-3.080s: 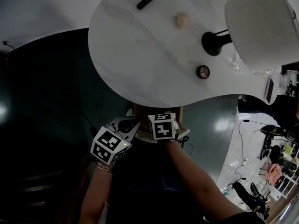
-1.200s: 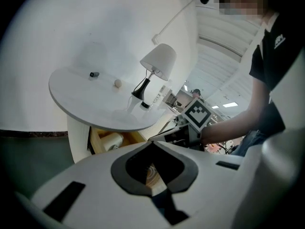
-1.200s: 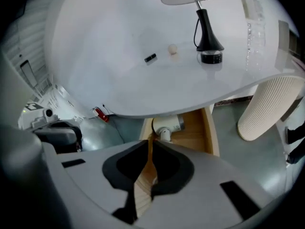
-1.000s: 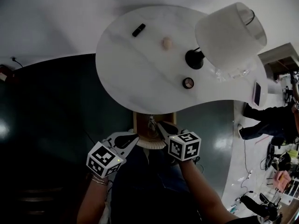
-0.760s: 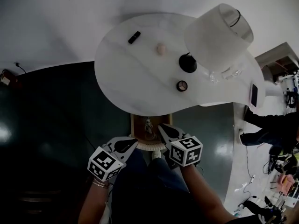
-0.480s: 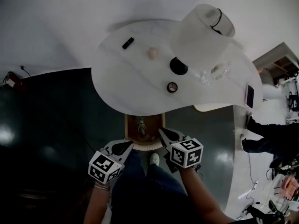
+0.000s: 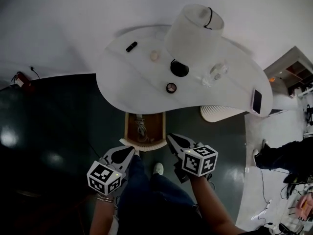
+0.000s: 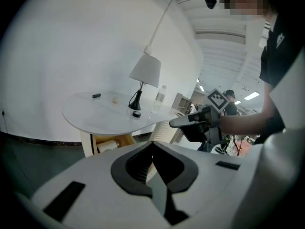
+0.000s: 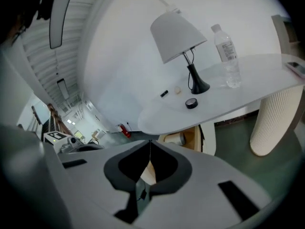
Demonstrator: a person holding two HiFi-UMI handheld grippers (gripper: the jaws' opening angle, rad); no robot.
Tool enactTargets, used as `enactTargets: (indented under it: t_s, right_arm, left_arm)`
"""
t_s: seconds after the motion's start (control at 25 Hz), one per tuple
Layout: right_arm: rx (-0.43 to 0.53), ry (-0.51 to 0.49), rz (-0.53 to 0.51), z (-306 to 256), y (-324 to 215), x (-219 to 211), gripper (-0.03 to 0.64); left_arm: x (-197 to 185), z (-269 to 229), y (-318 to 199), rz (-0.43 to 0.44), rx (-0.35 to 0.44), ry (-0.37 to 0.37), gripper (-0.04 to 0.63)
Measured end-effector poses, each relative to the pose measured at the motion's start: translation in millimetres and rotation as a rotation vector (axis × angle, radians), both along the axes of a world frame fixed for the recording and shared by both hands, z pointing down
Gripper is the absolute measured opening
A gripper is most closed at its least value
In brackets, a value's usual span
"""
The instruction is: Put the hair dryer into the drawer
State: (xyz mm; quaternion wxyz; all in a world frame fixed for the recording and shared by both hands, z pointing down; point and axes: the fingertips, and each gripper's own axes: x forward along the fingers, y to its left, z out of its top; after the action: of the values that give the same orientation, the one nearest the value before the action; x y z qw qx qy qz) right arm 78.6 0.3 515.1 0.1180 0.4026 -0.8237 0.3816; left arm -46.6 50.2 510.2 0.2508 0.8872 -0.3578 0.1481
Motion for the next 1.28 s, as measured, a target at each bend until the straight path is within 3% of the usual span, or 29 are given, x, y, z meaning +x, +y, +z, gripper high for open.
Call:
enactTargets:
  t_s: [0.16, 0.36, 0.48, 0.6, 0.8, 0.96, 1.28]
  right_arm:
    - [0.054, -0.024, -0.037, -20, 17, 7, 0.020]
    - [0.150, 0.074, -0.085, -34, 36, 14, 0.020]
    - [0.165, 0.071, -0.085, -42, 50, 18, 0.020]
    - [0.180, 0.071, -0.082, -54, 62, 17, 0.020]
    - [0.201, 0.172, -0.107, -65, 90, 8, 0.020]
    - [0.258, 0.180, -0.055, -89, 106, -2, 0.020]
    - [0.316, 0.229, -0.025, -117, 145, -22, 0.020]
  left_arm:
    - [5, -28, 19, -0.083, 0.030, 0.094, 0.015]
    - [4, -48, 43, -0.111, 0.089, 0.089, 0.015]
    - [1, -46, 57, -0.115, 0.078, 0.074, 0.015]
    - [-1, -56, 67, -0.104, 0.100, 0.077, 0.015]
    - [-7, -65, 86, -0.058, 0.108, 0.078, 0.015]
    - [-16, -77, 95, -0.026, 0.106, 0.074, 0.015]
    - [-37, -111, 116, 0.036, 0.173, 0.034, 0.015]
